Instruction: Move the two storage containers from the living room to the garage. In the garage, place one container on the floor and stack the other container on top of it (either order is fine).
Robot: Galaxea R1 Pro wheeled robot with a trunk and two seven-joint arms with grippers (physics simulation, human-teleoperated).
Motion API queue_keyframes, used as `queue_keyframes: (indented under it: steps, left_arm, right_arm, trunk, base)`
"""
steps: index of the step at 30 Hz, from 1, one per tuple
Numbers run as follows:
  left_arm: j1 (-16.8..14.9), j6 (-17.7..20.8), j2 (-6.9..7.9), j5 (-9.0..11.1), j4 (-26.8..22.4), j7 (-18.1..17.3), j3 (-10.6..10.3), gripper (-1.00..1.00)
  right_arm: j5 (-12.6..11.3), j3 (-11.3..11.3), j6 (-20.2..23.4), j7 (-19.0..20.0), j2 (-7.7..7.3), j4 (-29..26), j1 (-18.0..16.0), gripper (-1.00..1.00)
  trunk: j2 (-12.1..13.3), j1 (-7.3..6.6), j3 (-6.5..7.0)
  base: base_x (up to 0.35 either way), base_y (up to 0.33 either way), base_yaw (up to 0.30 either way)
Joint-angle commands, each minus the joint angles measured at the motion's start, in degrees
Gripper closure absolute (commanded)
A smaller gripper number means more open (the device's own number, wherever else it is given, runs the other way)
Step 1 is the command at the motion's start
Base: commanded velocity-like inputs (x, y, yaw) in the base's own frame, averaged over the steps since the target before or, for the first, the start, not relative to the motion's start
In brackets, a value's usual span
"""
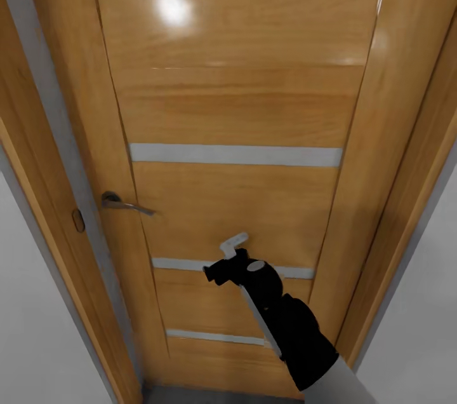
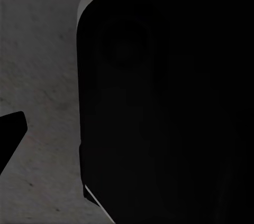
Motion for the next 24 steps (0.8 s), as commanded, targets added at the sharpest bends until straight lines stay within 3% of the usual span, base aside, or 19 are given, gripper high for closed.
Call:
queue_keyframes:
  steps: [1, 5, 10, 24]
  left_arm:
    - [0.00, -0.11, 0.00, 0.08, -0.02, 0.01, 0.04, -1.00]
    - [0.00, -0.11, -0.06, 0.08, -0.02, 0.01, 0.04, -1.00]
    - [0.00, -0.11, -0.08, 0.08, -0.02, 0.01, 0.04, -1.00]
    - [0.00, -0.11, -0.16, -0.11, -0.02, 0.01, -0.02, -1.00]
  right_arm:
    - [1.17, -0.09, 0.21, 0.19, 0.01, 1.66, -1.53, -1.00]
    - [1.37, -0.29, -0.08, 0.15, 0.01, 6.82, -5.53, -1.00]
    - [1.46, -0.36, -0.51, -0.67, 0.01, 8.99, -7.50, -1.00]
    - [2.06, 0.38, -0.16, -2.31, 0.01, 8.22, -7.63, -1.00]
  trunk:
    - [-0.03, 0.00, -0.06]
    - [-0.03, 0.00, -0.06]
    - [-0.03, 0.00, -0.06]
    - [-0.03, 0.00, -0.06]
  base:
    - [0.000, 0.000, 0.000]
    - [0.000, 0.000, 0.000]
    - [0.000, 0.000, 0.000]
    - [0.000, 0.000, 0.000]
